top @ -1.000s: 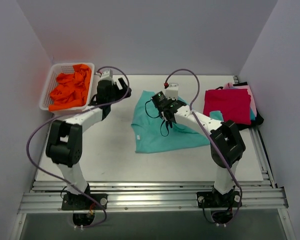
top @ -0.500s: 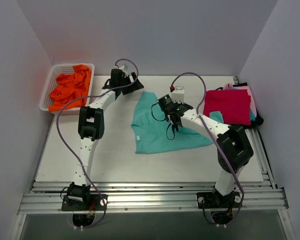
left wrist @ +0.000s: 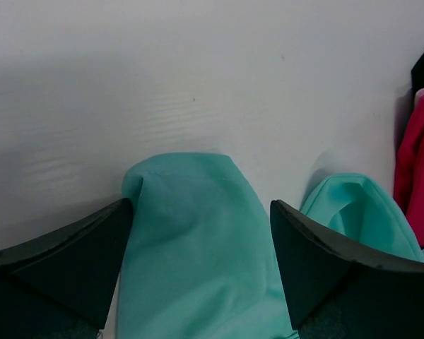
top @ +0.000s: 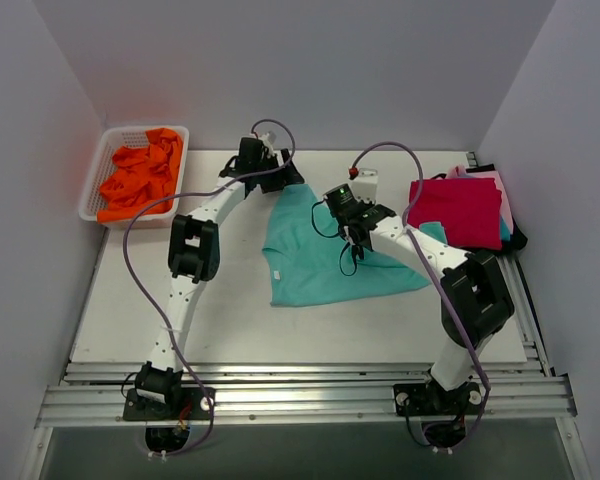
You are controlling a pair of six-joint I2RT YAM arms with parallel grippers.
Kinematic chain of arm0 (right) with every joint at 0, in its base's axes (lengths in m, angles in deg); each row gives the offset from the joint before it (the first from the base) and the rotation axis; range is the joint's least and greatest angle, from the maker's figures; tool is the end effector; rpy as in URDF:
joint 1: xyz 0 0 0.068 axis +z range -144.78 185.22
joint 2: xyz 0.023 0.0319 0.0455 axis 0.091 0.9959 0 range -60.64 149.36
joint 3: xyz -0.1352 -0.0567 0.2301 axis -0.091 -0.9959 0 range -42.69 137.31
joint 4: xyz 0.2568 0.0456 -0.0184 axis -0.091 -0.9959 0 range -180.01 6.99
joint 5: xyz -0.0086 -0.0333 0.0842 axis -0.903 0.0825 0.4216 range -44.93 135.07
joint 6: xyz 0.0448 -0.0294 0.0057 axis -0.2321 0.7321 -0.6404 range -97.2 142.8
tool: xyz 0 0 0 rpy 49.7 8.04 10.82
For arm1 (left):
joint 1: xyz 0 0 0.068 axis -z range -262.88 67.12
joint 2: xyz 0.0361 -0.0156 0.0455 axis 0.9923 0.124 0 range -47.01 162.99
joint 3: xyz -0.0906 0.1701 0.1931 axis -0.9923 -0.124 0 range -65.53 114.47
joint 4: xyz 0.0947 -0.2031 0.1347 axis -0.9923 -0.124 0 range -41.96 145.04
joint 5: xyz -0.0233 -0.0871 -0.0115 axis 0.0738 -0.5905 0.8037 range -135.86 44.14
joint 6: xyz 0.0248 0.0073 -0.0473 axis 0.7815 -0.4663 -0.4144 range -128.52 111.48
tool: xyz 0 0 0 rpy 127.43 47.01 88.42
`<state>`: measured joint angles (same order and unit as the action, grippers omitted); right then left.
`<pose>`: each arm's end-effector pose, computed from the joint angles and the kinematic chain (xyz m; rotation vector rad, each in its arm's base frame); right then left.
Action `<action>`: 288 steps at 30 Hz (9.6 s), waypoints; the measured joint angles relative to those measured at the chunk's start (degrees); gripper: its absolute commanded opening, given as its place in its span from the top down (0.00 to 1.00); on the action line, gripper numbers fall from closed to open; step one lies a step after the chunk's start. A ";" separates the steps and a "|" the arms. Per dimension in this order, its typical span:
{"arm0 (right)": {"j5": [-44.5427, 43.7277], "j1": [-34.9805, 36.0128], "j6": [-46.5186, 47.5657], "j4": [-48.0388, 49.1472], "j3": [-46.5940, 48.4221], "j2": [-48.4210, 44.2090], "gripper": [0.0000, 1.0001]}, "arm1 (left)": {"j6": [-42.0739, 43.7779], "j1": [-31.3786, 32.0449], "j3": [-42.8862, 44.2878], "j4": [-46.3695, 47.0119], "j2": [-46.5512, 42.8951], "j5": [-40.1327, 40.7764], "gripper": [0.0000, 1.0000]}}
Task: Fold and stack the t-shirts
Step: Flatten out the tshirt, then grap the side of the flattened tshirt closest away from the robot with both arms
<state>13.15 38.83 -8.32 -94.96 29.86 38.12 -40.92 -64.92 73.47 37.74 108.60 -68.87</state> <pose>0.3340 0.1993 0.2558 0.2465 2.1086 0.0391 0.5673 -0.1986 0.1504 -0.0407 2.2616 -0.9238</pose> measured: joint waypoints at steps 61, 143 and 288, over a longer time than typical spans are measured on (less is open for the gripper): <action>33.14 6.12 28.72 15.26 -1.01 -67.43 1.00 | 13.81 18.32 -53.81 -14.12 -125.44 28.50 0.98; -11.02 13.97 -17.35 -9.60 -25.27 -40.72 0.01 | -53.18 57.22 -102.05 -27.43 -97.74 64.61 0.30; 4.66 -12.61 -17.75 -4.46 -24.65 -25.46 1.00 | -29.90 18.80 -96.17 -14.86 -104.65 54.53 0.98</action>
<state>17.80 26.21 -26.06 -99.42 5.21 12.66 -70.82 -46.12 -22.70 22.87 3.95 -14.33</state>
